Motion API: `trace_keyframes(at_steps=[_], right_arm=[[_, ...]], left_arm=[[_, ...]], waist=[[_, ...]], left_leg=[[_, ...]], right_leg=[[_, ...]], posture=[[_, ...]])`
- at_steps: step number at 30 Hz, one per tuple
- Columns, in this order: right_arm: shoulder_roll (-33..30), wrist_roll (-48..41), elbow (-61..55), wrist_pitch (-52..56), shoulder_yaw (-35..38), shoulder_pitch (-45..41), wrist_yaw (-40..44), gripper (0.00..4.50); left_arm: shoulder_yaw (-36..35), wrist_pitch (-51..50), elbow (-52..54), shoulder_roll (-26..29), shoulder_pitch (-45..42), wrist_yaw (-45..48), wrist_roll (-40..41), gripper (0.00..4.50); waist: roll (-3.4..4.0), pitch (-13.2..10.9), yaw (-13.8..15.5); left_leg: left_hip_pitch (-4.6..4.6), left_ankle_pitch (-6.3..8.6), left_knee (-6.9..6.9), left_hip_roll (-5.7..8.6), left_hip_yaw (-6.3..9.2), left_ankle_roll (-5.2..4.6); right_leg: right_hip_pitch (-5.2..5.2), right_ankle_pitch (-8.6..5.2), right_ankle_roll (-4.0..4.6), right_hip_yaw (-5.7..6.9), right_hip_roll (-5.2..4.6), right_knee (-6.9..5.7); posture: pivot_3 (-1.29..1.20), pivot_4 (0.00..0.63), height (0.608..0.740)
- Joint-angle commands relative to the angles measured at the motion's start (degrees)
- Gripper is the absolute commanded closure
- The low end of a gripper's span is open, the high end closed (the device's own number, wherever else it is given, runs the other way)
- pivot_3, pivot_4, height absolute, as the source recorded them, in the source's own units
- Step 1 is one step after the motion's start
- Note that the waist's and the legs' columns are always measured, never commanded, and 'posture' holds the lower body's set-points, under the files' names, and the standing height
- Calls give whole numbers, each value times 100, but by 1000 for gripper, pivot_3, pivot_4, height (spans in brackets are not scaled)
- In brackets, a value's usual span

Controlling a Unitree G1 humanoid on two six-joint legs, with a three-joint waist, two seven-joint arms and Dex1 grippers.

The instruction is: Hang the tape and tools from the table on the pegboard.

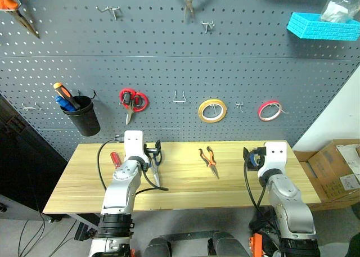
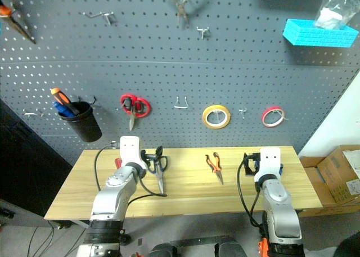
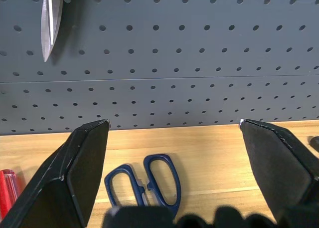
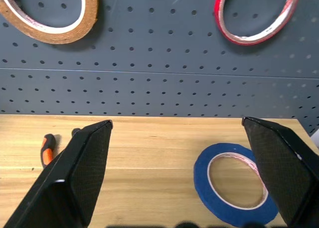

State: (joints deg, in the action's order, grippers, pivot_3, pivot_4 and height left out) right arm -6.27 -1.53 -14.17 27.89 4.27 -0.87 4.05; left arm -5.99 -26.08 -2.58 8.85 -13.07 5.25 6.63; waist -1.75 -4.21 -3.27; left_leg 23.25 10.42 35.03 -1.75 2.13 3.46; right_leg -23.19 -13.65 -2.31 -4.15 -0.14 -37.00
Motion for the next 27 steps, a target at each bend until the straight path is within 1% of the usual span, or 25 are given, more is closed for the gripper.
trace_keyframes(at_steps=[1,6,13,23,27], right_arm=[[-63,-46,-206,224,-46,-144,60,0],[-211,17,-205,333,-200,-182,202,0],[-339,-16,-301,310,-192,-74,318,0],[-517,2,-354,372,-214,-11,452,0],[-714,-63,-360,516,-209,-11,678,0]], left_arm=[[-18,31,272,69,-89,-55,-65,25],[-68,59,257,46,-119,-65,5,25],[-93,77,261,44,-90,-86,36,25],[-53,-2,370,24,-67,-48,41,25],[189,-31,461,115,-132,232,6,25]], waist=[[0,0,0],[0,0,0],[0,-1,0],[5,-51,2],[3,-132,4]], left_leg=[[0,0,0,0,0,0],[-1,0,-1,0,0,0],[0,0,-1,0,0,0],[-1,1,-2,0,0,1],[0,1,-2,0,0,0]], right_leg=[[0,0,0,0,0,0],[0,0,0,0,0,0],[0,0,0,0,0,1],[-1,-1,1,0,-1,3],[-2,-2,2,0,-2,3]], posture=[[-14,46,740],[-14,47,740],[-15,51,740],[-13,83,740],[-18,106,740]])
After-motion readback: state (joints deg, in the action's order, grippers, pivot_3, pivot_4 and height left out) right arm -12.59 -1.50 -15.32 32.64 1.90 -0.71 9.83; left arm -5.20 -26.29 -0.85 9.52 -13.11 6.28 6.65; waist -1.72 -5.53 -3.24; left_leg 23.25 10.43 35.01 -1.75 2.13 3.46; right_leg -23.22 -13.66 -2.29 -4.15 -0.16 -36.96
